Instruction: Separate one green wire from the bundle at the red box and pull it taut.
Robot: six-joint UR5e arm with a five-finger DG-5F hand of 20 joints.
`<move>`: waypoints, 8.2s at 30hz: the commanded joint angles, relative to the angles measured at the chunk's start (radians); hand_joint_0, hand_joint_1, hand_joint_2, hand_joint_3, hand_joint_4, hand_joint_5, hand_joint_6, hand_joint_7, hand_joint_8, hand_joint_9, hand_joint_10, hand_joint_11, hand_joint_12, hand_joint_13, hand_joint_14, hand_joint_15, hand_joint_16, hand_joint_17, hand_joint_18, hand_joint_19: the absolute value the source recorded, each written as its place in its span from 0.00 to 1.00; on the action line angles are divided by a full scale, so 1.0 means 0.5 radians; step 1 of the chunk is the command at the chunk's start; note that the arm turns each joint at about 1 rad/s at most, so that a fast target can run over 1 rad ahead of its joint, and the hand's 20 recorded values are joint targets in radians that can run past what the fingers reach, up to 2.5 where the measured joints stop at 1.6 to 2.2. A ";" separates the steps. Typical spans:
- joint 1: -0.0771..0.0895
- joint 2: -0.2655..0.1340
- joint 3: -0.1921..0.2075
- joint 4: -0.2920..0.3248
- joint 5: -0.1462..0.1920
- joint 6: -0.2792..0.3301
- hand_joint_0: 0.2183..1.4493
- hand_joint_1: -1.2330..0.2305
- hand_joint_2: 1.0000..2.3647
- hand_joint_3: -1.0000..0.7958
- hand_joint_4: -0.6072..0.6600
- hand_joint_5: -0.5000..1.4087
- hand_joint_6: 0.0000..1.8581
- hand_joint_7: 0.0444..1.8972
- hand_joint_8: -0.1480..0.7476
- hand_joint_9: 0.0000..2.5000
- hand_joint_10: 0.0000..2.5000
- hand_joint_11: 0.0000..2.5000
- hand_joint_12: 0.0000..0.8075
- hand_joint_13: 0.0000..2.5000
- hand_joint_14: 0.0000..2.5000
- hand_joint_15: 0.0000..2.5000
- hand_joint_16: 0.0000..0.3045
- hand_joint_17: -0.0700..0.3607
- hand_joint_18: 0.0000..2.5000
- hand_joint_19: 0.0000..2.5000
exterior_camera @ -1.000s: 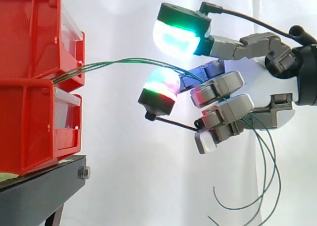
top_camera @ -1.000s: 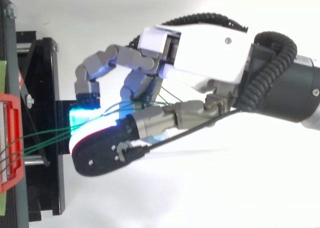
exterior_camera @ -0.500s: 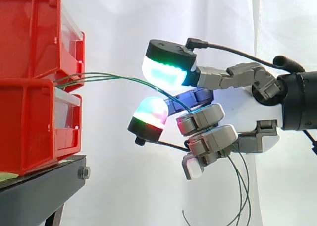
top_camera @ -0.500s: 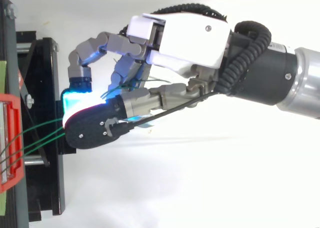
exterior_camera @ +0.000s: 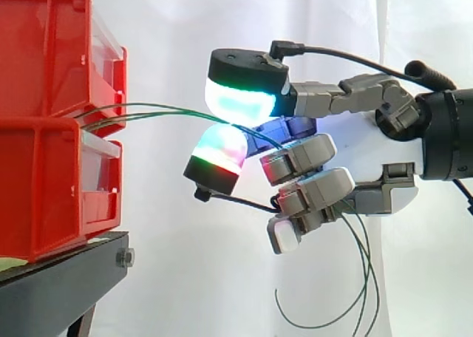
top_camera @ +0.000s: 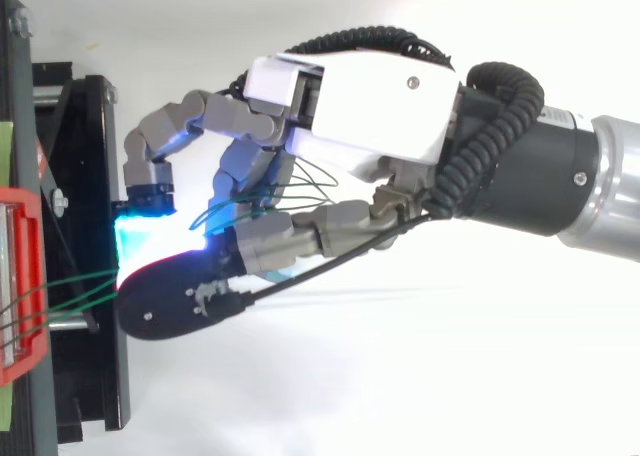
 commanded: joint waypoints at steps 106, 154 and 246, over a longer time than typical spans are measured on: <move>0.037 0.068 0.290 -0.629 0.024 0.005 0.42 0.22 0.00 0.28 0.59 0.17 0.48 0.65 0.53 0.48 0.08 0.77 0.50 0.50 0.01 0.53 0.19 0.46 0.36 0.20; 0.025 0.068 0.296 -0.635 0.024 0.002 0.39 0.22 0.00 0.29 0.62 0.16 0.47 0.64 0.53 0.47 0.00 0.75 0.54 0.36 0.01 0.34 0.19 0.47 0.31 0.18; 0.025 0.068 0.296 -0.629 0.024 0.005 0.31 0.32 0.02 0.45 0.62 0.17 0.47 0.66 0.53 0.46 0.00 0.71 0.54 0.35 0.01 0.30 0.20 0.47 0.32 0.20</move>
